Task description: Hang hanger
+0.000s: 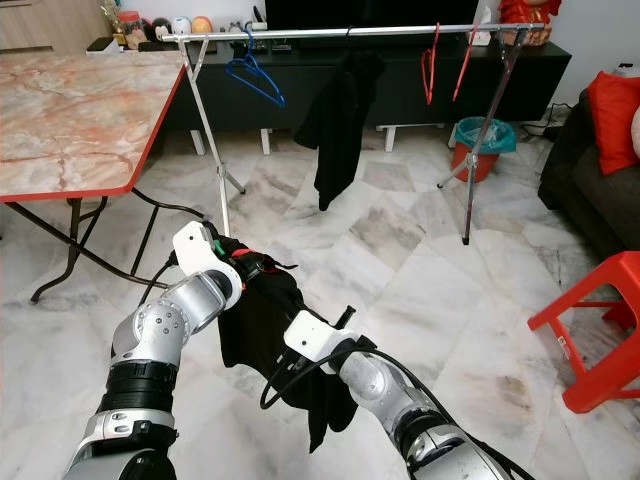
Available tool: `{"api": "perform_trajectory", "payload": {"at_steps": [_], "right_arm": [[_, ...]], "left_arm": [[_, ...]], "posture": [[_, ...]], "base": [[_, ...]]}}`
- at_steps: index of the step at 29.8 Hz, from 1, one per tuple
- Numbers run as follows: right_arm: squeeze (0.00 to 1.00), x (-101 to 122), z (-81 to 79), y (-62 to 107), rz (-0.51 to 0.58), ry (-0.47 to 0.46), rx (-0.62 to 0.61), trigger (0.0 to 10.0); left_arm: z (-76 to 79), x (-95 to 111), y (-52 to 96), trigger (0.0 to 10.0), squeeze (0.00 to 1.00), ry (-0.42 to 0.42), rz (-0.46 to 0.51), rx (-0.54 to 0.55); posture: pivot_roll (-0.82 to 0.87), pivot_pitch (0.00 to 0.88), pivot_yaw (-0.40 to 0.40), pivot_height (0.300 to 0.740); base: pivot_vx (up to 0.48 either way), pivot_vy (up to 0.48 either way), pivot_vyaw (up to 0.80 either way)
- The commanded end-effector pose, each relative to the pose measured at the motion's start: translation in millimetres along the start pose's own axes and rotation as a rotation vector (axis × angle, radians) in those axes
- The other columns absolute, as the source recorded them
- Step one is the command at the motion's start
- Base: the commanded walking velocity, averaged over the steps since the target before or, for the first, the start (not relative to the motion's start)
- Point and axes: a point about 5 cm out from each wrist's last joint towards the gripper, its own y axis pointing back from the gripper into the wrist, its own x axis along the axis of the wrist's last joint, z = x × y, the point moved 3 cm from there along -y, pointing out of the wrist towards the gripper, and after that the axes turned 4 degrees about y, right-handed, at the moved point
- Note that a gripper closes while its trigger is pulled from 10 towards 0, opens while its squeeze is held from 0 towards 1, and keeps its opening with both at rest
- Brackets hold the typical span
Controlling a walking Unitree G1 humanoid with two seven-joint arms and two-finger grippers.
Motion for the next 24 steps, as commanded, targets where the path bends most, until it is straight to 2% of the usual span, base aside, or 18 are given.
{"api": "perform_trajectory", "payload": {"at_steps": [1,11,12,13,14,17,18,19,20,24], "right_arm": [[0.00,42.6,5.8,-15.4,0.176,0.030,-0.007,0.0],[0.00,53.1,2.6,-21.2,0.194,0.025,0.011,0.0],[0.00,52.6,0.0,-20.8,0.192,0.015,0.018,4.4],[0.00,51.8,-2.1,-20.2,0.189,0.005,0.023,6.3],[0.00,50.5,-3.9,-19.3,0.186,-0.004,0.029,10.0],[0.00,35.8,-5.8,-10.5,0.151,-0.036,0.052,10.0],[0.19,31.7,-4.9,-8.7,0.139,-0.035,0.057,10.0],[0.19,29.1,-4.3,-7.6,0.131,-0.034,0.060,10.0],[1.00,27.6,-3.9,-7.0,0.127,-0.033,0.062,10.0],[1.00,13.9,-1.4,-2.8,0.072,-0.052,0.099,10.0]], "left_arm": [[10.2,-1.5,-1.2,0.0,0.00,-0.026,-0.006,-0.020],[11.0,-0.4,-1.2,0.0,0.00,-0.031,-0.001,-0.028],[11.1,-0.2,-1.2,0.0,0.00,-0.030,0.000,-0.029],[11.2,-0.2,-1.1,0.0,0.00,-0.029,0.001,-0.030],[11.4,-0.2,-1.1,0.0,0.00,-0.029,0.002,-0.031],[11.6,-0.1,-1.3,0.0,0.00,-0.028,0.004,-0.033],[11.6,-0.1,-1.3,0.0,0.00,-0.028,0.005,-0.033],[11.7,-0.2,-1.3,0.0,0.00,-0.027,0.005,-0.033],[11.7,-0.2,-1.3,0.0,0.00,-0.027,0.005,-0.033],[12.2,0.3,-1.3,0.0,0.00,-0.028,0.011,-0.036]], "posture": [[0.06,0.000,0.041,0.740],[0.06,0.000,0.043,0.740],[0.06,0.000,0.043,0.740],[0.06,0.000,0.044,0.740],[0.06,0.000,0.044,0.740],[0.06,0.000,0.042,0.740],[0.06,0.000,0.042,0.740],[0.06,0.000,0.042,0.740],[0.06,0.000,0.042,0.740],[0.06,0.000,0.039,0.740]], "base": [[0.000,0.000,0.00],[0.000,0.000,0.00],[0.000,0.000,0.00],[0.000,0.000,0.00],[0.000,0.000,0.00],[0.000,0.000,0.00],[0.000,0.000,0.00],[0.000,0.000,0.00],[0.000,0.000,0.00],[0.000,0.000,0.00]]}}
